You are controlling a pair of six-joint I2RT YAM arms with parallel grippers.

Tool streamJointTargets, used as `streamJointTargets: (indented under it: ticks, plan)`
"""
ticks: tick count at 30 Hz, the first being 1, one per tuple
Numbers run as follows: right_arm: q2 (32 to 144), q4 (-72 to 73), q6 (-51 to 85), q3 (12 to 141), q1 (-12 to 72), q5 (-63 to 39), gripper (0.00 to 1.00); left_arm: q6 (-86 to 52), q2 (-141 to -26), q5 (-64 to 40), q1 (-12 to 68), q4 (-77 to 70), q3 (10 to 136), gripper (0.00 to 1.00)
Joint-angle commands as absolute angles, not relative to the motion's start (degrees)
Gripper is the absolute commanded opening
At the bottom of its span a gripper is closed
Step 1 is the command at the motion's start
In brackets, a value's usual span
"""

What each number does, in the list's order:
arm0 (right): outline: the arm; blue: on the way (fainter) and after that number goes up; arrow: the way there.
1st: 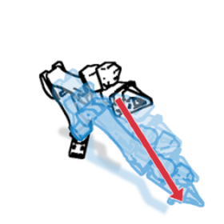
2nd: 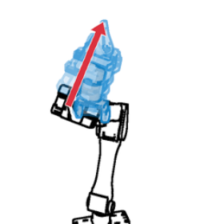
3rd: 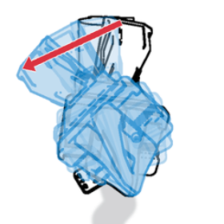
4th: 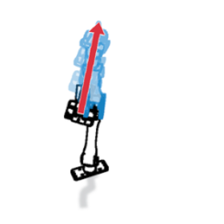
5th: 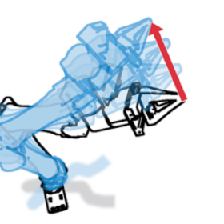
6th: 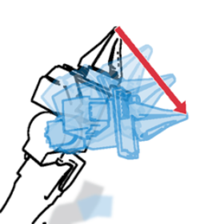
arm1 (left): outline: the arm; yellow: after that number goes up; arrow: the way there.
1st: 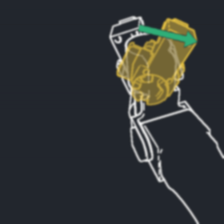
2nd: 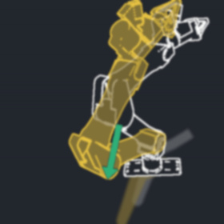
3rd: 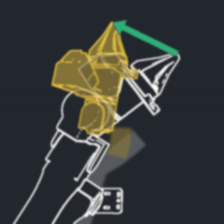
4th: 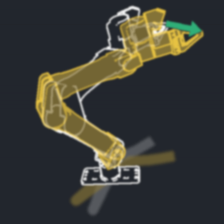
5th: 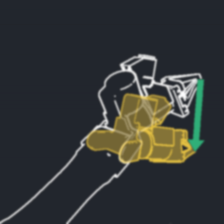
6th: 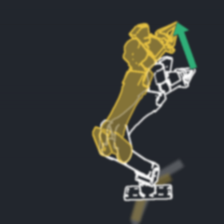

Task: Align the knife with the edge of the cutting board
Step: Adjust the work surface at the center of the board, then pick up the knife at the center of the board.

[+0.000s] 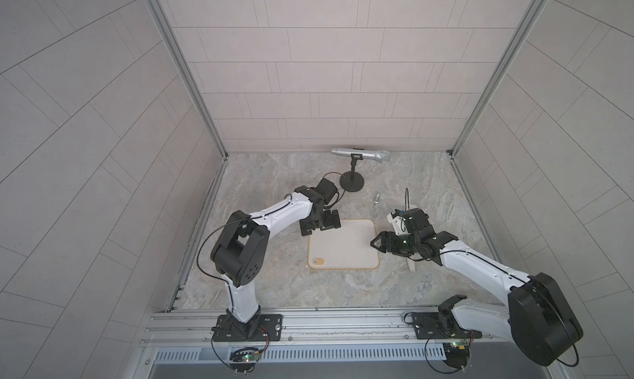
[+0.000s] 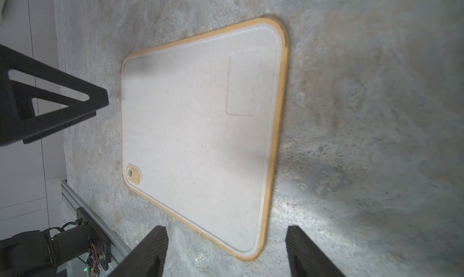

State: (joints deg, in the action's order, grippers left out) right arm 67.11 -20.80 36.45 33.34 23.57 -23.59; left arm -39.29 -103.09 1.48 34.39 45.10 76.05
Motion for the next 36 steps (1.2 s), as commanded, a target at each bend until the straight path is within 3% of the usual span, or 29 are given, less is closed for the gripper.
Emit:
streamJointTargets:
  ticks: [1, 18, 25, 36]
  plan:
    - [63.9, -25.8, 35.5, 34.9, 22.4, -23.6, 0.78, -37.2, -101.1, -0.5, 33.9, 48.1, 77.6, 1.0]
    - [54.3, -40.5, 34.3, 35.5, 17.0, -16.2, 0.94, -31.8, -96.8, 1.0, 33.4, 53.2, 82.9, 1.0]
    - [55.8, -42.3, 35.4, 38.0, 15.9, -11.1, 1.0, -30.9, -94.5, -1.7, 30.1, 51.9, 80.8, 1.0]
    - [62.2, -42.9, 34.8, 39.7, 15.9, -5.4, 1.0, -30.1, -92.2, -2.8, 28.4, 47.2, 76.9, 1.0]
